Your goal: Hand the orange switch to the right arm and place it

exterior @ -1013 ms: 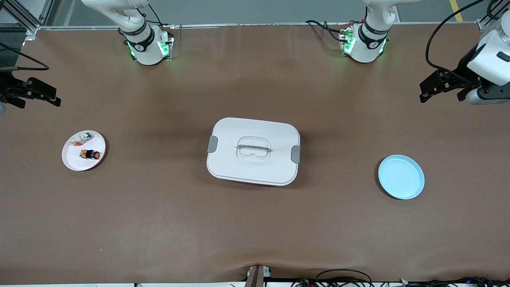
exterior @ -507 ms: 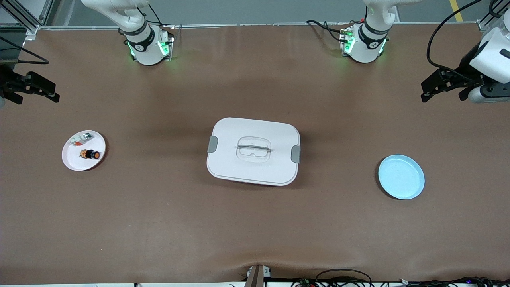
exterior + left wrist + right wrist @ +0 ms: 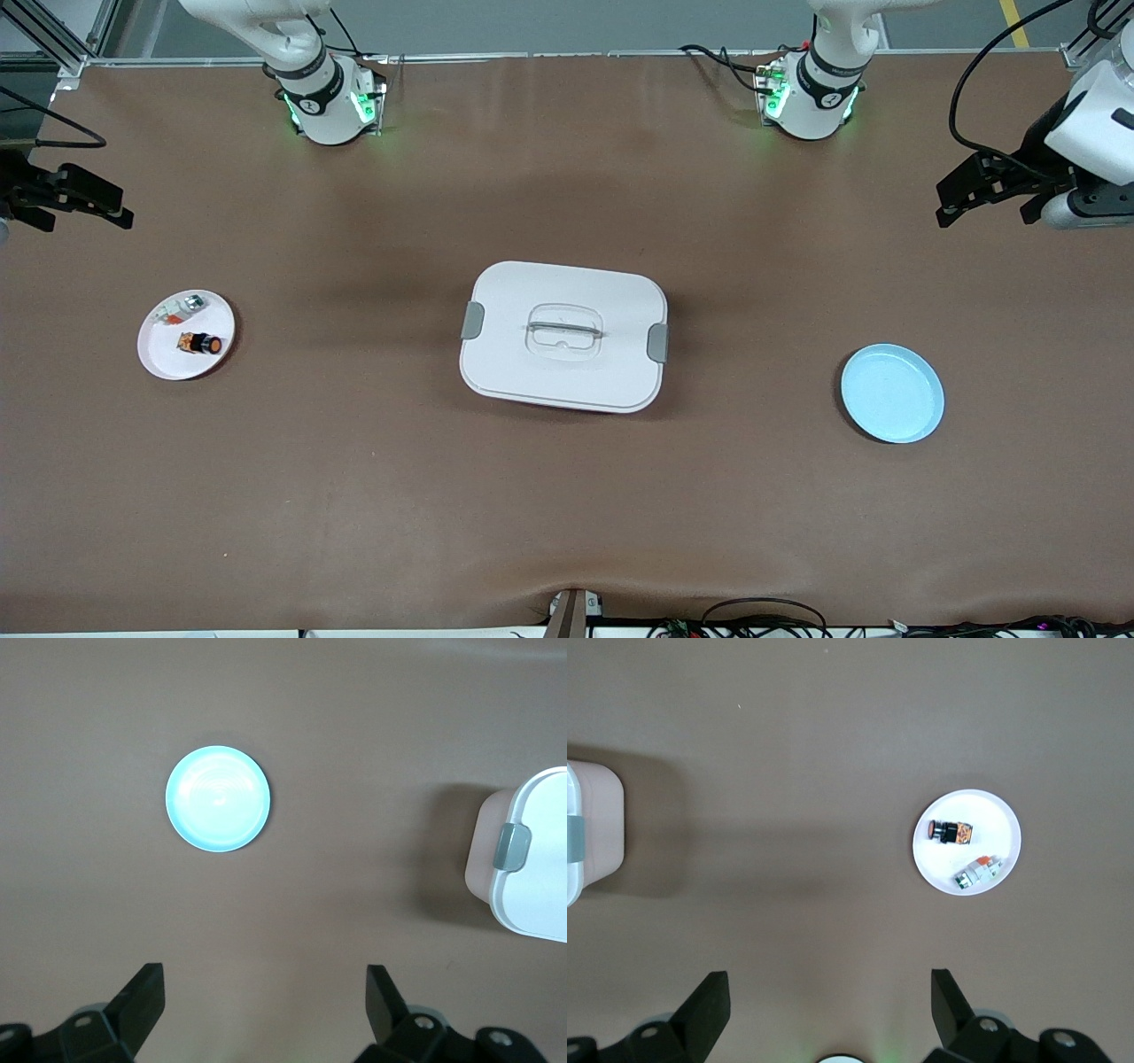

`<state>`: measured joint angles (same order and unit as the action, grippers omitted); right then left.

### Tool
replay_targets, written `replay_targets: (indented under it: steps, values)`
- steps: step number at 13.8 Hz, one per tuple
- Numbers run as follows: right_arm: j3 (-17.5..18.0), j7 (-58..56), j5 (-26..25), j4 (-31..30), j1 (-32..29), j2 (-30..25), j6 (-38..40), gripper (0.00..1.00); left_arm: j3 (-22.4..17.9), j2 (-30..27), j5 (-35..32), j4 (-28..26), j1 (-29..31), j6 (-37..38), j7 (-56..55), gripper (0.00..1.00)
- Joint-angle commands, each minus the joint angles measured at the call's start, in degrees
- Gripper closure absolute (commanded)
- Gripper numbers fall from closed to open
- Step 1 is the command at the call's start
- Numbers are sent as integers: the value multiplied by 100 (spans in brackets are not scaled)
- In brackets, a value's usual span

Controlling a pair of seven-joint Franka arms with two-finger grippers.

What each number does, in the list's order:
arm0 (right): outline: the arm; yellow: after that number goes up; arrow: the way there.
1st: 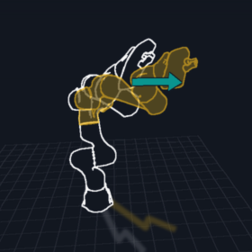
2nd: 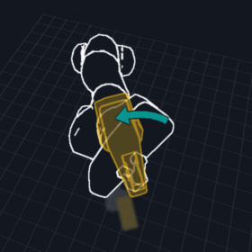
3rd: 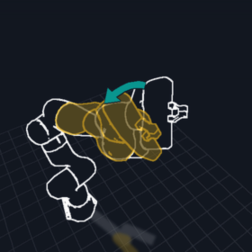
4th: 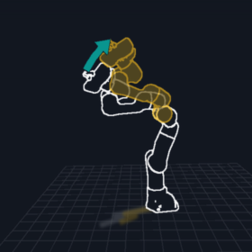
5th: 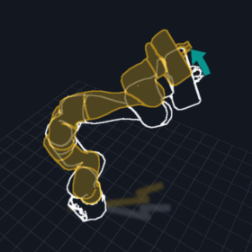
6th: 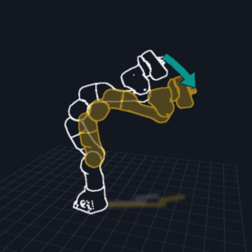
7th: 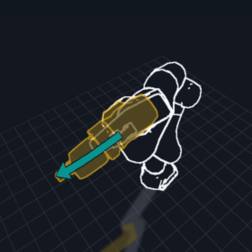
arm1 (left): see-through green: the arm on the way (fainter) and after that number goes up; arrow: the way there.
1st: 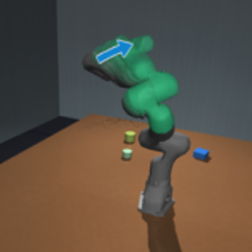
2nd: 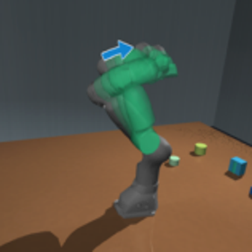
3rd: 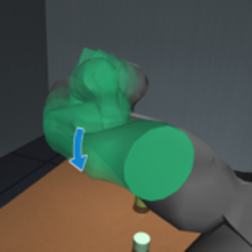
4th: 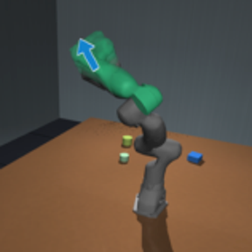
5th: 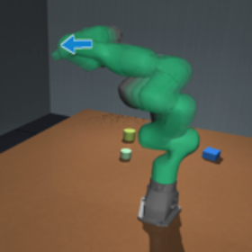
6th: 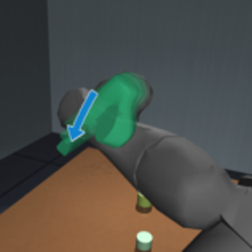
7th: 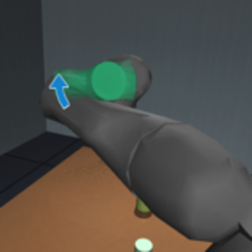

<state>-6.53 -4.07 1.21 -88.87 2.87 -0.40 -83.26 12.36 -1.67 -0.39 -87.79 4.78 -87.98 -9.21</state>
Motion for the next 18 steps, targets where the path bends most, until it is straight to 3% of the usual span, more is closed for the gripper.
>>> replay_targets:
  steps: [1, 5, 18]
  values:
    - [-6, 73, 73, -604, -75, -363, -102, 0, 3, -35, 12, 34, 32, 79, 130, 0]
    - [-6, 91, 55, -878, -84, -549, -313, 0, 3, -26, 12, 43, 23, 106, 121, 0]
    - [20, -67, -164, -509, -31, -558, -480, 0, 3, -9, 12, 131, 32, 115, 112, 0]
